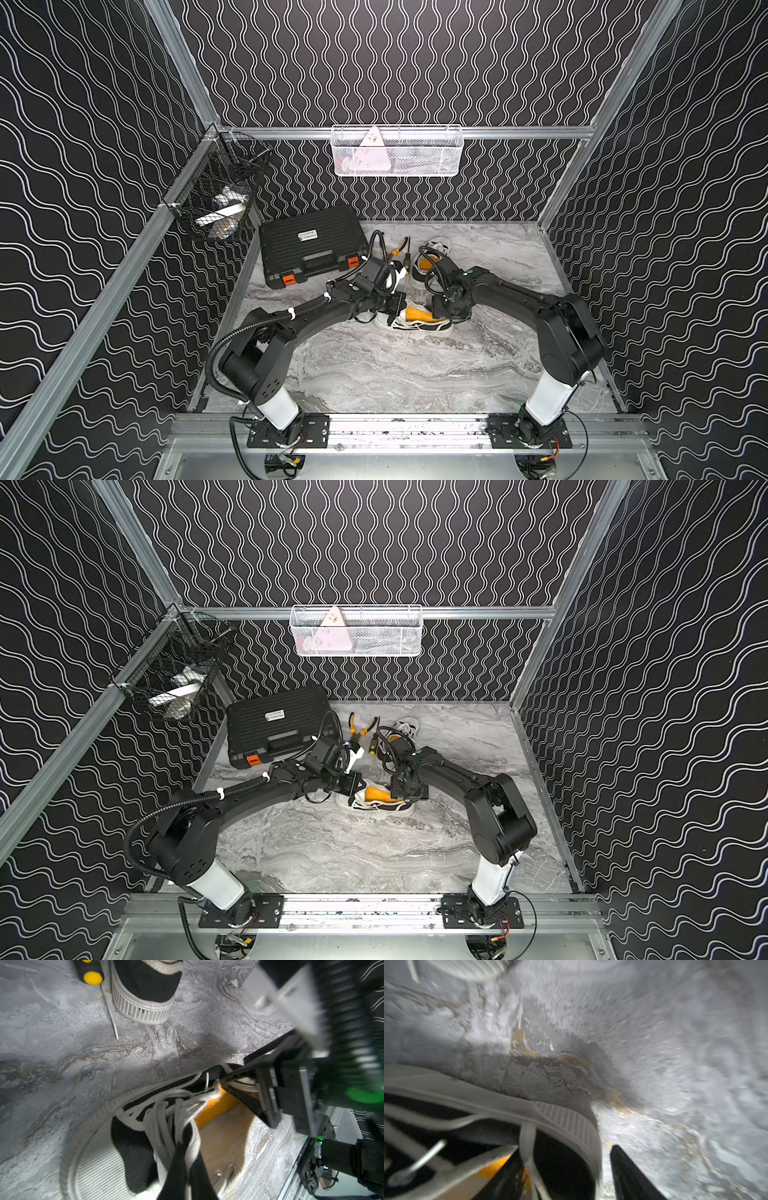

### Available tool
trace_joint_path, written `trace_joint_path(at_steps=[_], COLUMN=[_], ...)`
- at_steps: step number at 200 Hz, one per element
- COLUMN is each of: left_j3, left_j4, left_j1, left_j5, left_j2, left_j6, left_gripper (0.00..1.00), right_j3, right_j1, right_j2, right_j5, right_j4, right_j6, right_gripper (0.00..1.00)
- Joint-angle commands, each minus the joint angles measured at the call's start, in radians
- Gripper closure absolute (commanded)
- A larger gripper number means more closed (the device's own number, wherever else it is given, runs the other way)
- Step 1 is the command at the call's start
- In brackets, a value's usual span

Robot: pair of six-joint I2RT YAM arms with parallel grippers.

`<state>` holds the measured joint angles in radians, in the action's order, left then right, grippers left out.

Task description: Insert the insole into the shoe

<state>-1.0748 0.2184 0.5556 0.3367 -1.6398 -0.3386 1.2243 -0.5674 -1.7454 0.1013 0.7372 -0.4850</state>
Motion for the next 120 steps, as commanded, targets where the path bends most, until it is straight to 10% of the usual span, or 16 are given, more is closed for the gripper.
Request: trace_joint_path(at_steps=[1,50,120], left_j3=[-0.01,-0.011,-0.002], left_j4=[-0.013,-0.01,0.002], left_j1=[0.0,-0.002,0.0], left_j5=[-0.012,0.004,-0.005], left_j2=[0.008,0.011,0.032], left_j6=[0.02,0.029,0.036], left_gripper=[1.0,1.0,1.0], right_j3=[0.031,-0.063,-0.031], right_j1=[0.001,-0.019,-0.028], right_j2=[0.081,0.175,0.014], right_j5=[0.045,-0.129,0.124], right_j4=[0.023,-0.046,-0.09], right_j6=[0.012,0.227,0.306], right_gripper=[0.3,0.26,0.31])
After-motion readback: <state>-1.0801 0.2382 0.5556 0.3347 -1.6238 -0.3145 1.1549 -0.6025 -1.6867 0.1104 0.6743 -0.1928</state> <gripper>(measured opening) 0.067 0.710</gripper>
